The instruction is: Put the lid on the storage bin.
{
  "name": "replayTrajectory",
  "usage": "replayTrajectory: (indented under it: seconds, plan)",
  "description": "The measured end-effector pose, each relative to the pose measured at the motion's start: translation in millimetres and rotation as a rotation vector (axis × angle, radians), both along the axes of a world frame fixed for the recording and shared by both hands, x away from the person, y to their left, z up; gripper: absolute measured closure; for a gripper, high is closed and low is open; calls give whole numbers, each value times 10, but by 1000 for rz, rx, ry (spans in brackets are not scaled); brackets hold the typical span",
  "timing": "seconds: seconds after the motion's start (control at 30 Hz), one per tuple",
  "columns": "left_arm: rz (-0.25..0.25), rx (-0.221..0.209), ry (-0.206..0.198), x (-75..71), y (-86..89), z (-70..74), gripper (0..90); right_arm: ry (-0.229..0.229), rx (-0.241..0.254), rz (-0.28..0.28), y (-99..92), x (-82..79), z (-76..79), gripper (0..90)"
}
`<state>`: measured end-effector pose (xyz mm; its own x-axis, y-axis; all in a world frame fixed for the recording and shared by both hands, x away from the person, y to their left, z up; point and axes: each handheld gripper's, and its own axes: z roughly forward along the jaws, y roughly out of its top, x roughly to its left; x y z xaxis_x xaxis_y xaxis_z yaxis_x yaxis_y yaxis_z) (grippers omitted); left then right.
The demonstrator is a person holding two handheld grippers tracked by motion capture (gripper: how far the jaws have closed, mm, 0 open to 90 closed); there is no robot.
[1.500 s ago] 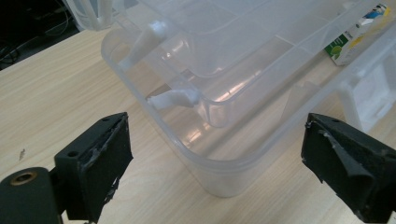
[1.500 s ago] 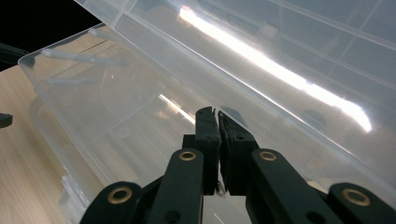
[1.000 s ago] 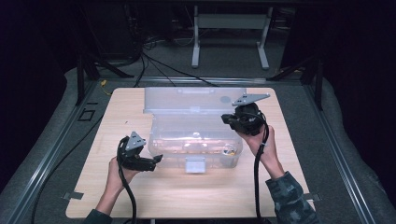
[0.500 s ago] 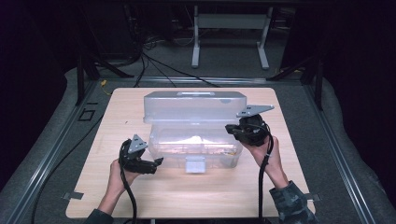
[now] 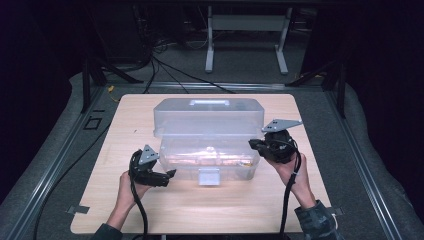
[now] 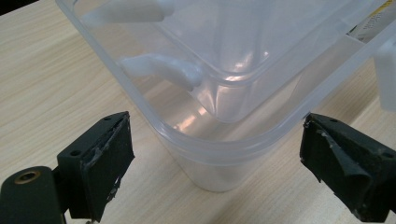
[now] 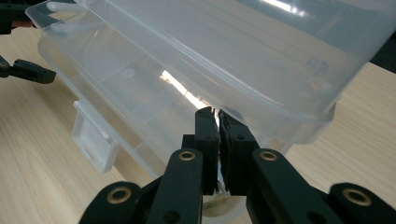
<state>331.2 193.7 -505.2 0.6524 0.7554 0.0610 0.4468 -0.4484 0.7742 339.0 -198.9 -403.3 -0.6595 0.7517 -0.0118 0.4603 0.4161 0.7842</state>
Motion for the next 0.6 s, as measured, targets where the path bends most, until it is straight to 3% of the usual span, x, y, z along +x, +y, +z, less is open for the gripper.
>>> replayTrajectory:
  seconds: [0.27, 0.6]
  plan:
    - [4, 0, -1, 3, 6, -14, 94, 8, 30, -22, -106, -99, -113, 867]
    - [8, 0, 2, -3, 8, -32, 92, 16, -11, -36, -135, -174, -236, 866]
